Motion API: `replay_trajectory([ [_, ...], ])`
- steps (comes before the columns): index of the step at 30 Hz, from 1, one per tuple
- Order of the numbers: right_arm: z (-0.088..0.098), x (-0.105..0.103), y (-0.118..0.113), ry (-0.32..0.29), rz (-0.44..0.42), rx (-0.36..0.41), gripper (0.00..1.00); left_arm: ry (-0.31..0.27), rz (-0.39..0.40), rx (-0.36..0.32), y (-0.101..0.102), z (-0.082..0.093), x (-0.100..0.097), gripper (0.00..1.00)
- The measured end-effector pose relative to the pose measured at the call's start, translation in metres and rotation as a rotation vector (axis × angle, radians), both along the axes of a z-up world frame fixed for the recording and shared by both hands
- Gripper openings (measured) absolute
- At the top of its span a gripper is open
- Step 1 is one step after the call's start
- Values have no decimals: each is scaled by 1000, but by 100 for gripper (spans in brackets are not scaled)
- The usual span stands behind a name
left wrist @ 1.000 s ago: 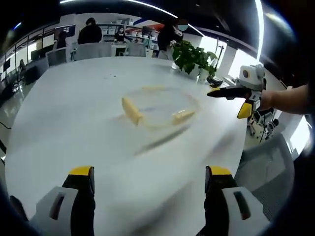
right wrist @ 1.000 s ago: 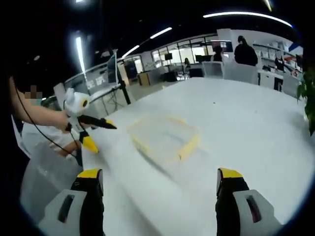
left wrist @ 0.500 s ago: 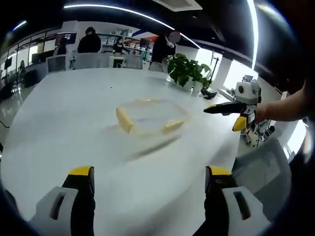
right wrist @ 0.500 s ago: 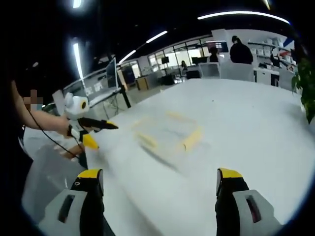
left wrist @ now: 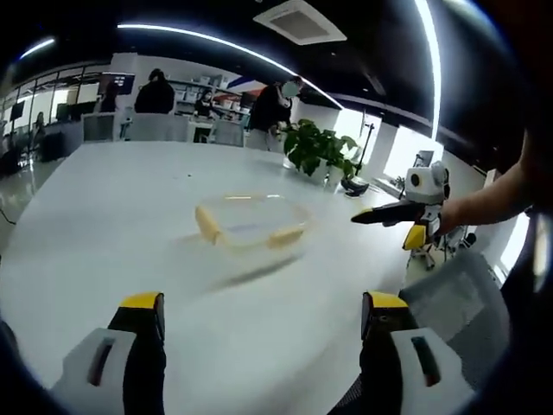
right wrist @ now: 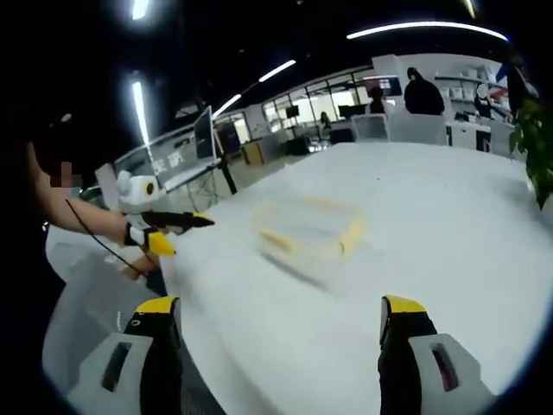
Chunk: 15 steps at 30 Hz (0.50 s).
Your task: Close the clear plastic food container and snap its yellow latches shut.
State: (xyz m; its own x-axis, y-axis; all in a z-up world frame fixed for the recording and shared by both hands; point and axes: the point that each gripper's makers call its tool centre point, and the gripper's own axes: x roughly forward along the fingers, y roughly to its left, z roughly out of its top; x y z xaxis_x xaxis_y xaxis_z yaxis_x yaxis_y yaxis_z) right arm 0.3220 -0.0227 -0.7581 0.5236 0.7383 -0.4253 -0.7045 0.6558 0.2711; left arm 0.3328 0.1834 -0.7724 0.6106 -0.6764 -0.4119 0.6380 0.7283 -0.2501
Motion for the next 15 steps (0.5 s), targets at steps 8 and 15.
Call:
replay_trajectory([
  [8, 7, -8, 4, -50, -30, 23, 97, -41, -9, -13, 3, 6, -11, 90],
  [15, 13, -10, 5, -84, -78, 48, 98, -52, -2, -32, 3, 12, -13, 91],
])
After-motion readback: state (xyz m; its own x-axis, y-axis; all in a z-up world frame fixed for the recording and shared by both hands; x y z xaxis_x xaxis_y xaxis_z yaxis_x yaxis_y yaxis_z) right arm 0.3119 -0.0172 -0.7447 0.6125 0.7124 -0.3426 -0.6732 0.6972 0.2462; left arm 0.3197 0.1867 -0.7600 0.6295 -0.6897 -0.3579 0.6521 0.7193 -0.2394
